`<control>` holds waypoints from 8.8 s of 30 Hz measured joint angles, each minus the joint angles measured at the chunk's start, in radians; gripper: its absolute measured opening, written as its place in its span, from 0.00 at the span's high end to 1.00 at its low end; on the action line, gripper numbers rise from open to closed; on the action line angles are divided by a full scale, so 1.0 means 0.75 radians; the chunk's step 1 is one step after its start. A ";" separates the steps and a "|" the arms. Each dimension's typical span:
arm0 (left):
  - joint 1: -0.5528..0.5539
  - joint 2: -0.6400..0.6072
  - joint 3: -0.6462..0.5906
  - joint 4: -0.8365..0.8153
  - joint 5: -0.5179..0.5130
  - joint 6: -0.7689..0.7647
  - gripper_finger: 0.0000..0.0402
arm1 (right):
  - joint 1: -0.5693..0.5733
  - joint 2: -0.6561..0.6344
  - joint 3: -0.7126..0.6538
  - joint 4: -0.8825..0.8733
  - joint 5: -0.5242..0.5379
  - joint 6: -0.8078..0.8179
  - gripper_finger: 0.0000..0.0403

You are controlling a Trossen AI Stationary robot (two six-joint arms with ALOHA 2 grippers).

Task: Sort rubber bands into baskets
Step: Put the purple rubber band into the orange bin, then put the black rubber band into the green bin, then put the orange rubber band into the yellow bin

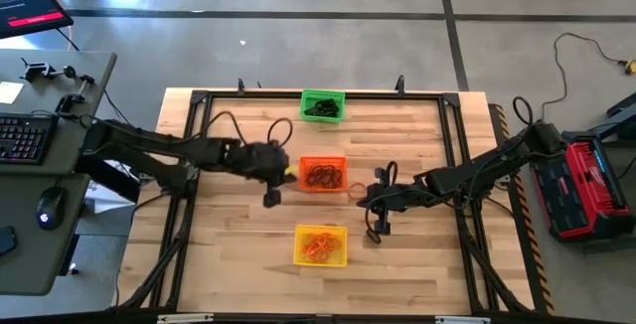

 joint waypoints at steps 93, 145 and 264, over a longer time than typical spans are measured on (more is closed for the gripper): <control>0.043 0.085 -0.388 1.033 0.130 0.289 1.00 | 0.080 0.000 0.002 -0.104 -0.031 0.406 0.95; 0.075 0.010 -0.627 1.289 0.115 0.211 1.00 | 0.121 0.682 0.692 -0.986 -0.146 0.427 1.00; 0.158 0.010 -0.701 1.395 0.090 0.212 1.00 | -1.021 0.932 1.425 -0.924 -0.212 -0.774 0.97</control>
